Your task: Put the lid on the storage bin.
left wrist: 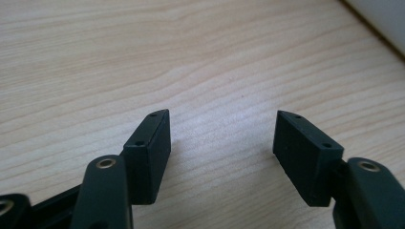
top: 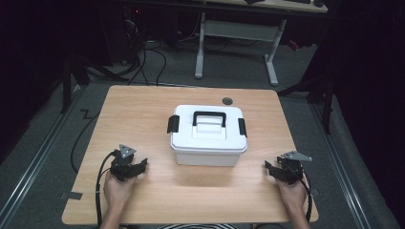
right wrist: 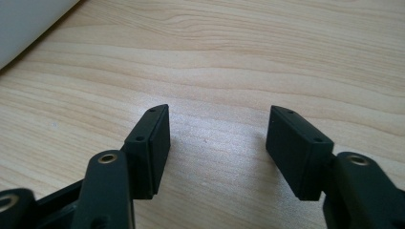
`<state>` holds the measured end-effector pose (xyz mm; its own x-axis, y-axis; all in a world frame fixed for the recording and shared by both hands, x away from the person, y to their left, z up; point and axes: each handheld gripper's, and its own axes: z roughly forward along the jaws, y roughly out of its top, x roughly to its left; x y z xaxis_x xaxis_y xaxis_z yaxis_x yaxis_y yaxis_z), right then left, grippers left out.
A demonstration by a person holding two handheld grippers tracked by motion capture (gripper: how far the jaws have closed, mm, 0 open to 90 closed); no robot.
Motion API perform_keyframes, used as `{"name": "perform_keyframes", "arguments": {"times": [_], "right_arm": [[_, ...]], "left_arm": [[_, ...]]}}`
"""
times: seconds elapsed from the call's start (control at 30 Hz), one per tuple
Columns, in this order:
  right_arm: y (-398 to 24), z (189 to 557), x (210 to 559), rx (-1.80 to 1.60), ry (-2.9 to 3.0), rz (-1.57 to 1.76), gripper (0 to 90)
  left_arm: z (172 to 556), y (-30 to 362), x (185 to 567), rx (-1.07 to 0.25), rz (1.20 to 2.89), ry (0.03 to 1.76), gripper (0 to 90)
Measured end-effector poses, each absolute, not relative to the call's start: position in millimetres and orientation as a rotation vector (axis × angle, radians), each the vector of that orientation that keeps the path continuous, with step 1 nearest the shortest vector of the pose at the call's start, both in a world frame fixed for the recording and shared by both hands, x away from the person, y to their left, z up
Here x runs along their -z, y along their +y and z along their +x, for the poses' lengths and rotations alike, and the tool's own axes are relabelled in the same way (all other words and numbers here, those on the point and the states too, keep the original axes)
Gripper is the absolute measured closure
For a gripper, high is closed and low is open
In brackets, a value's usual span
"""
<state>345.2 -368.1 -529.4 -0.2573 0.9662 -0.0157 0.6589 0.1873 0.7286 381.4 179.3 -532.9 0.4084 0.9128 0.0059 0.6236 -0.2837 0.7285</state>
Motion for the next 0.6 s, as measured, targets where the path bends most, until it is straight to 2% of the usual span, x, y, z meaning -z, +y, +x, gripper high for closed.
{"name": "perform_keyframes", "arguments": {"times": [0.33, 0.6], "right_arm": [[-367.9, 345.6, 529.6, -0.841, 1.985, 1.525, 37.7], [-367.9, 345.6, 529.6, -0.842, 1.985, 1.526, 37.6]], "left_arm": [[381.0, 181.7, 536.4, -0.56, 1.985, 1.297, 31.8], [380.4, 182.3, 536.4, -0.556, 1.984, 1.296, 31.4]]}}
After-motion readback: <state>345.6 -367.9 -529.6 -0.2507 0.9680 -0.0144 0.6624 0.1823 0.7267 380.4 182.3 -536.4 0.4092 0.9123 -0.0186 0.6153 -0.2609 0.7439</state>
